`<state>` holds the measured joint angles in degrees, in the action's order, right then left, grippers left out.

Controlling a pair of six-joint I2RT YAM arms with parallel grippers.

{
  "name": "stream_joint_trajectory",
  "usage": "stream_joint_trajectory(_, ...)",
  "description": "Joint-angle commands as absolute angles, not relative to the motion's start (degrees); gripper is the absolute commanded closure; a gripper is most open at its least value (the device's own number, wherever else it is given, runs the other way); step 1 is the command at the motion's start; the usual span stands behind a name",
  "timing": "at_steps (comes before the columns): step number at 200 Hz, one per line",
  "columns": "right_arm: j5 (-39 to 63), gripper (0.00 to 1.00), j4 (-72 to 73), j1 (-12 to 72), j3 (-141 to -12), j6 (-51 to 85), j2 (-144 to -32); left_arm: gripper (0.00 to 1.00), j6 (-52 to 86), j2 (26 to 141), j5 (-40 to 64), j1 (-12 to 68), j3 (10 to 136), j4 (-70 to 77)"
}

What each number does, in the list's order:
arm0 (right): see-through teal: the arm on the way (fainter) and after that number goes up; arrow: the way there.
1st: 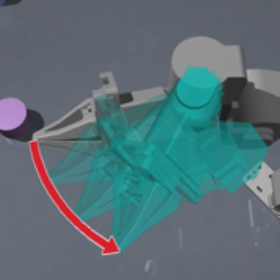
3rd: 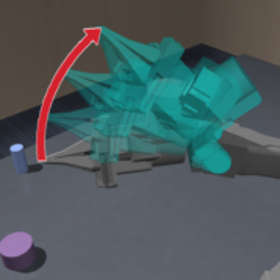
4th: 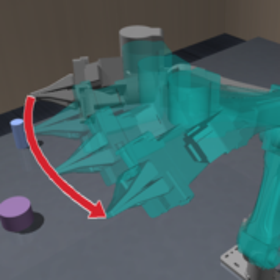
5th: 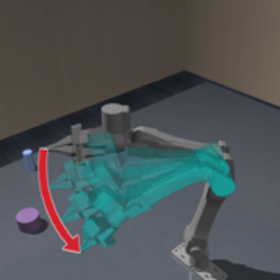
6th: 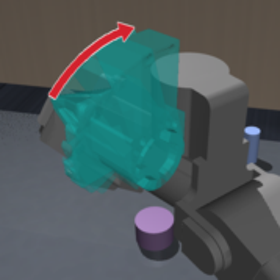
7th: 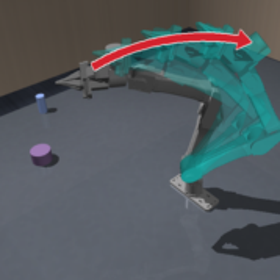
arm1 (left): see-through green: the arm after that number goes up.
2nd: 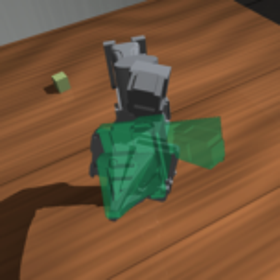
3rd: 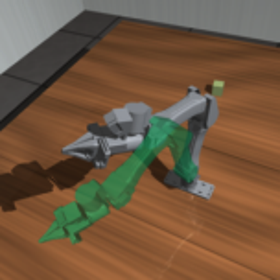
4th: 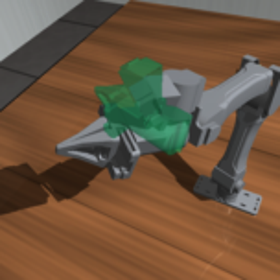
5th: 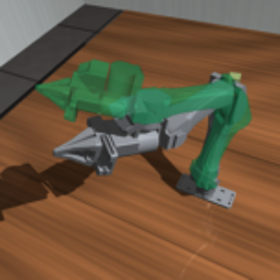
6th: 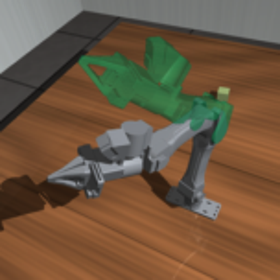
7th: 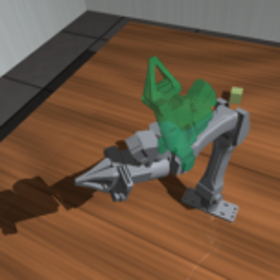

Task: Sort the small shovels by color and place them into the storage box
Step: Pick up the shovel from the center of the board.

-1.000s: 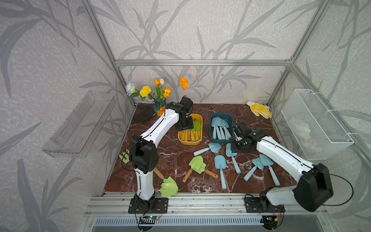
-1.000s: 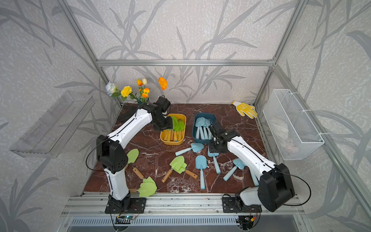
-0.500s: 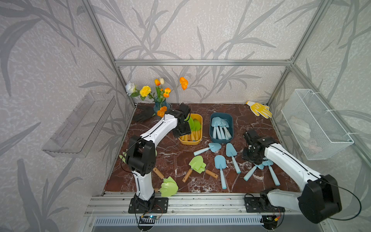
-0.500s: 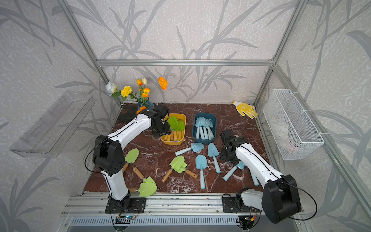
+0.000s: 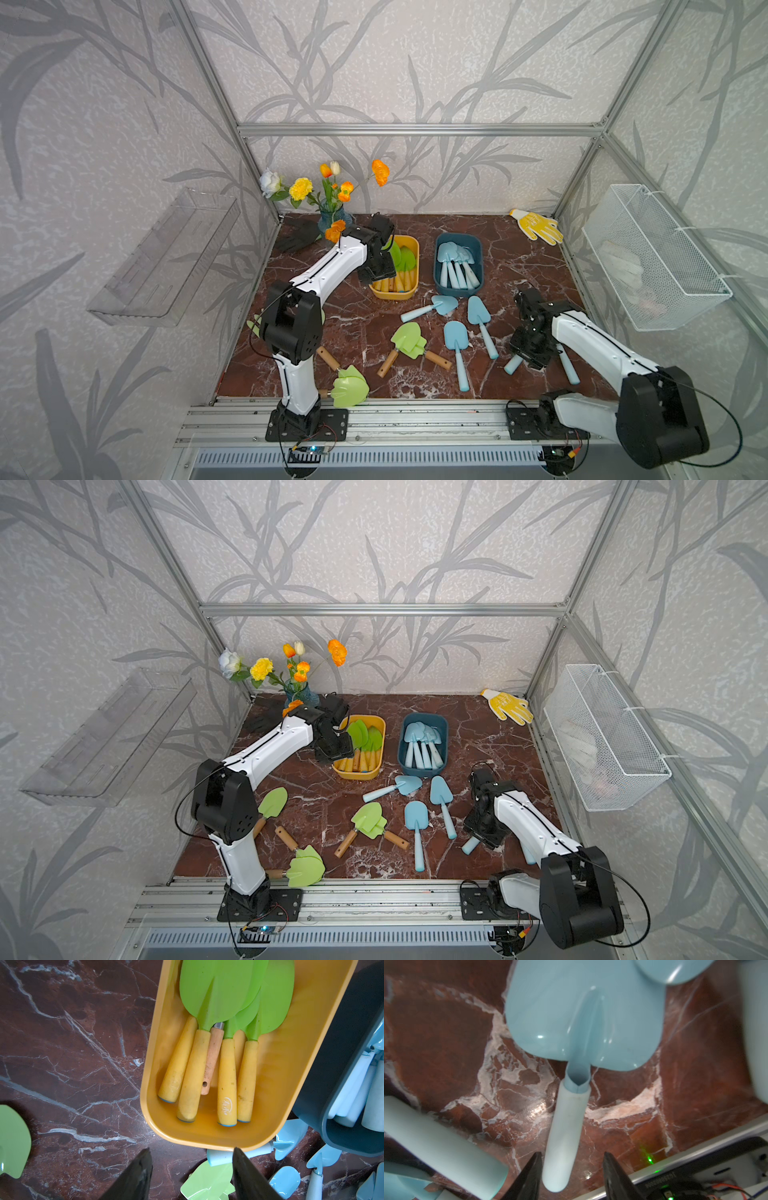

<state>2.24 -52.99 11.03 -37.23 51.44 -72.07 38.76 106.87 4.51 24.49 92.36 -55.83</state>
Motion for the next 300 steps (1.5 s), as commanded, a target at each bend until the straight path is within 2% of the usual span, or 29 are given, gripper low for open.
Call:
stream_joint_trajectory(1, 5.6, 0.61, -47.8, 10.8, -35.6, 53.9, -74.1, 0.38, 39.3, 104.1, 4.2, 24.5, 91.0, -56.8)
stream_joint_trajectory(38, 4.4, 0.84, -46.9, 10.8, -40.8, 49.6, -74.9, 0.38, 40.2, 102.7, 4.5, 24.5, 88.7, -56.3)
stream_joint_trajectory(63, 1.6, 0.92, -51.1, 11.0, -50.6, 43.0, -76.4, 0.38, 40.9, 102.1, 4.6, 24.5, 87.4, -56.3)
stream_joint_trajectory(101, 0.3, 0.92, -53.2, 14.7, -67.0, 33.5, -81.4, 0.38, 42.1, 100.1, 4.4, 24.4, 84.6, -55.8)
stream_joint_trajectory(137, 1.8, 0.9, -54.4, 20.8, -84.5, 26.1, -94.5, 0.37, 41.4, 99.0, 4.3, 24.4, 83.2, -57.1)
stream_joint_trajectory(174, 5.6, 0.9, -53.9, 21.9, -95.9, 23.2, -107.2, 0.36, 41.0, 96.6, 2.4, 24.4, 80.7, -59.3)
stream_joint_trajectory(248, 6.8, 0.89, -54.4, 21.8, -104.7, 18.1, -121.6, 0.32, 39.7, 91.2, 2.8, 24.3, 73.1, -63.9)
stream_joint_trajectory(289, 7.1, 0.87, -54.0, 21.8, -102.5, 18.6, -123.5, 0.32, 40.6, 88.4, 3.0, 24.3, 69.9, -65.3)
stream_joint_trajectory(300, 6.5, 0.83, -53.8, 21.8, -101.7, 18.6, -123.4, 0.32, 40.6, 88.0, 3.1, 24.2, 69.5, -65.7)
